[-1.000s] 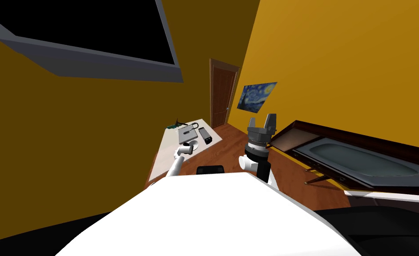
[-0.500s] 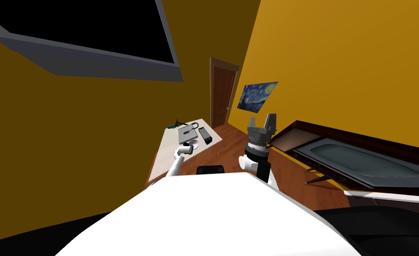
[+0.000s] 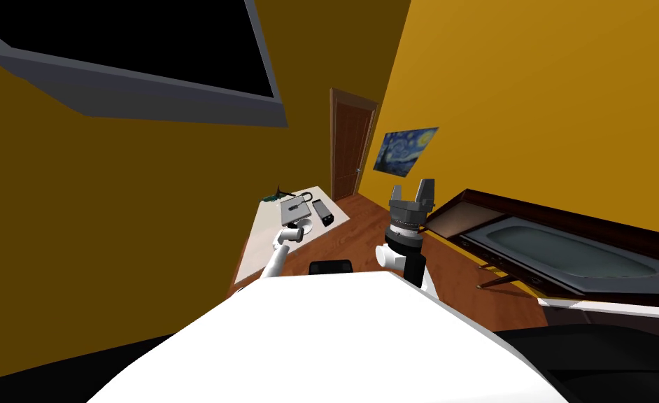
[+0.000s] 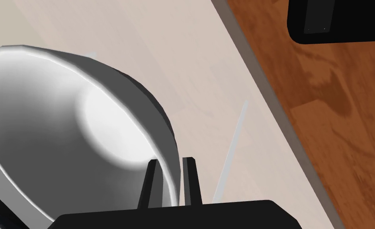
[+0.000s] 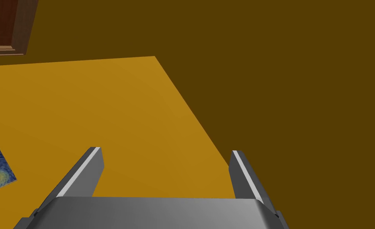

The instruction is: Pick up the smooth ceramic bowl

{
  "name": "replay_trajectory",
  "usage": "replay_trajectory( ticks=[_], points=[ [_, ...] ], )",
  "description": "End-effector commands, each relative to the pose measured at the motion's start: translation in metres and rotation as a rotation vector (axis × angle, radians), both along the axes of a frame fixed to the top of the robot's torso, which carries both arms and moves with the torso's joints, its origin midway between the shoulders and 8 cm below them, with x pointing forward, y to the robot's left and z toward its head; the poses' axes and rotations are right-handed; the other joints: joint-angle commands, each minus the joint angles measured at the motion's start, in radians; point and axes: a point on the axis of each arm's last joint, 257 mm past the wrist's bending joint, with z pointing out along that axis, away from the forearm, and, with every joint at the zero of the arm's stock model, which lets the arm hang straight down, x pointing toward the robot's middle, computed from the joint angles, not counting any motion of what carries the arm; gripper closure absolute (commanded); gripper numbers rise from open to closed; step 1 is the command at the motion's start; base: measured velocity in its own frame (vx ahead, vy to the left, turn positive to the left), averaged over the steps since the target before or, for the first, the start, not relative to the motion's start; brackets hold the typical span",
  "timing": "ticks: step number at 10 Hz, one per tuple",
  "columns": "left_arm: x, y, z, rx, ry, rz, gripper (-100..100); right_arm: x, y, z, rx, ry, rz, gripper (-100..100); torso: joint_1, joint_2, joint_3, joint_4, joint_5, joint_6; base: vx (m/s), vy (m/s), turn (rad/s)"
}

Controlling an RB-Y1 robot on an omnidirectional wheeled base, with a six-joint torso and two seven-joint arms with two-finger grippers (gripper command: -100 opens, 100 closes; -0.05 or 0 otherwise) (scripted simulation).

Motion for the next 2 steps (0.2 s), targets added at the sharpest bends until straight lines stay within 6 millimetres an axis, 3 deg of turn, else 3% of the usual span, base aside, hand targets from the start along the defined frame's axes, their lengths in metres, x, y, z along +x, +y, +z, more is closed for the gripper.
replay_trajectory(
  ticks=[1,2],
  points=[
    [0.0,0.0,0.0,0.0,0.0,0.0,100,0.0,0.0,0.0,0.0,0.0,0.0,0,0.0,0.0,0.0,0.0,0.0,0.0,-0.021,0.003,0.002],
    [-0.0006,0.0001,0.0003,0.0,0.002,0.0,0,0.0,0.0,0.0,0.0,0.0,0.0,0,0.0,-0.001,-0.001,0.0,0.0,0.0,0.0,0.0,0.0]
  ],
)
